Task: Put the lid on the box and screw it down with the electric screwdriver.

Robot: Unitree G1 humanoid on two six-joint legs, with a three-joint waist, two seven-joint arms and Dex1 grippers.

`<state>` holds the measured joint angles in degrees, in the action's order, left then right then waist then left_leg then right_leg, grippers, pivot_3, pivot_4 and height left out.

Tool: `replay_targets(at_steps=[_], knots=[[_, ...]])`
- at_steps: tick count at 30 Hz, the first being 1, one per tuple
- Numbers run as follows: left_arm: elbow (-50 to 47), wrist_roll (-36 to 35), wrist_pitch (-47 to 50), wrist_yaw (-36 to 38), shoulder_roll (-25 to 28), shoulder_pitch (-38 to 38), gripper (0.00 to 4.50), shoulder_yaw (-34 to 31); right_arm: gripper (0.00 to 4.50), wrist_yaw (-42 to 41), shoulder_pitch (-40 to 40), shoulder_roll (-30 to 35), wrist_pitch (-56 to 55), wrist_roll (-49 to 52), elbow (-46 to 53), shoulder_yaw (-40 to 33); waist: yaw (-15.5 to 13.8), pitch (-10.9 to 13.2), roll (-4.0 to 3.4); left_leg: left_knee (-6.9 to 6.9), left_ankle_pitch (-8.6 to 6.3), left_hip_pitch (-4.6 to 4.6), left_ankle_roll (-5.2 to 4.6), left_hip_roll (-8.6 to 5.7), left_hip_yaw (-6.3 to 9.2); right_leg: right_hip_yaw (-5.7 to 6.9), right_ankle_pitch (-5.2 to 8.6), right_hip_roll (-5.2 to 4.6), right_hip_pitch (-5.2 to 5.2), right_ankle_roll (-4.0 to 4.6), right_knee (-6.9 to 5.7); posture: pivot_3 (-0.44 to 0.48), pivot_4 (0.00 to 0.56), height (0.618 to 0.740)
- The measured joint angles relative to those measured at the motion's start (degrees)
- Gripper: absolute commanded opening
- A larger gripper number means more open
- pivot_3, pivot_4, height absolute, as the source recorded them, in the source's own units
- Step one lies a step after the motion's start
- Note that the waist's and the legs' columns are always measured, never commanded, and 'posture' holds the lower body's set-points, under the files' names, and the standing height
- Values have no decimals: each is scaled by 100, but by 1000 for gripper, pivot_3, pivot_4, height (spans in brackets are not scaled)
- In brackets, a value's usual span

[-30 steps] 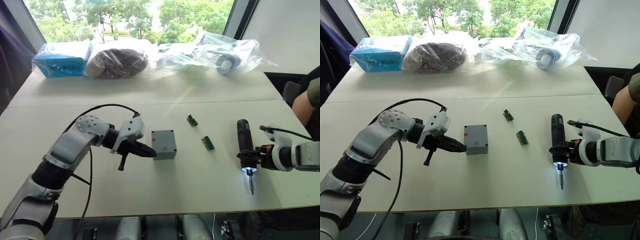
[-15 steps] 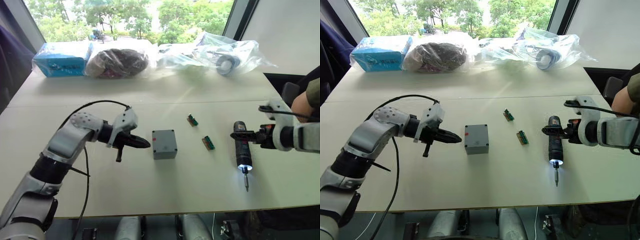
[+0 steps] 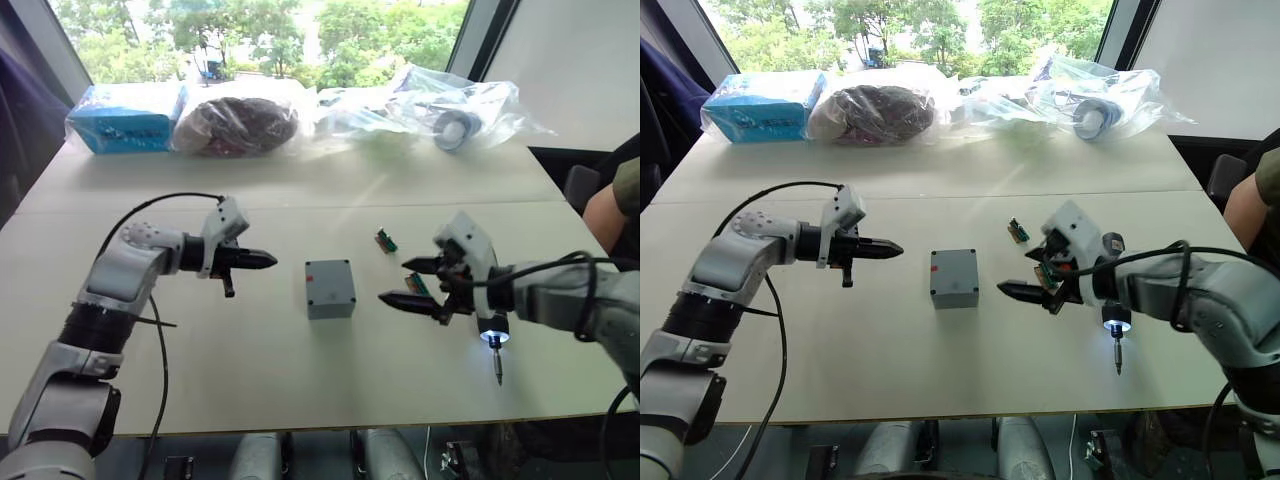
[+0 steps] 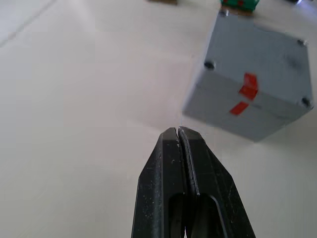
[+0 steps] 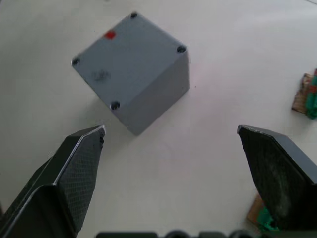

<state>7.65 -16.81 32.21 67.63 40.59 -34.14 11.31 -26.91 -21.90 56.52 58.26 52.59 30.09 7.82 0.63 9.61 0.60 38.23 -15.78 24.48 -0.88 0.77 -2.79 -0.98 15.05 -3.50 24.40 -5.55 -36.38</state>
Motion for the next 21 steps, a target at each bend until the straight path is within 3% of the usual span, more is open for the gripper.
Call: replay_targets(at_steps=[7, 21], knots=[[-241, 136, -47, -132, -125, 291, 0, 126, 4479, -198, 117, -648, -576, -1461, -156, 1016, -15, -1, 2, 15, 0, -1, 1, -9, 0, 0, 0, -7, 0, 0, -21, 0, 150, 740], [462, 464, -632, 221, -954, -221, 0, 662, 4479, -894, 330, -1156, -424, -1959, 127, 1146, -9, -1, 3, 75, -6, 0, -9, -10, 3, 1, 1, -4, -3, -1, -73, 0, 150, 740]])
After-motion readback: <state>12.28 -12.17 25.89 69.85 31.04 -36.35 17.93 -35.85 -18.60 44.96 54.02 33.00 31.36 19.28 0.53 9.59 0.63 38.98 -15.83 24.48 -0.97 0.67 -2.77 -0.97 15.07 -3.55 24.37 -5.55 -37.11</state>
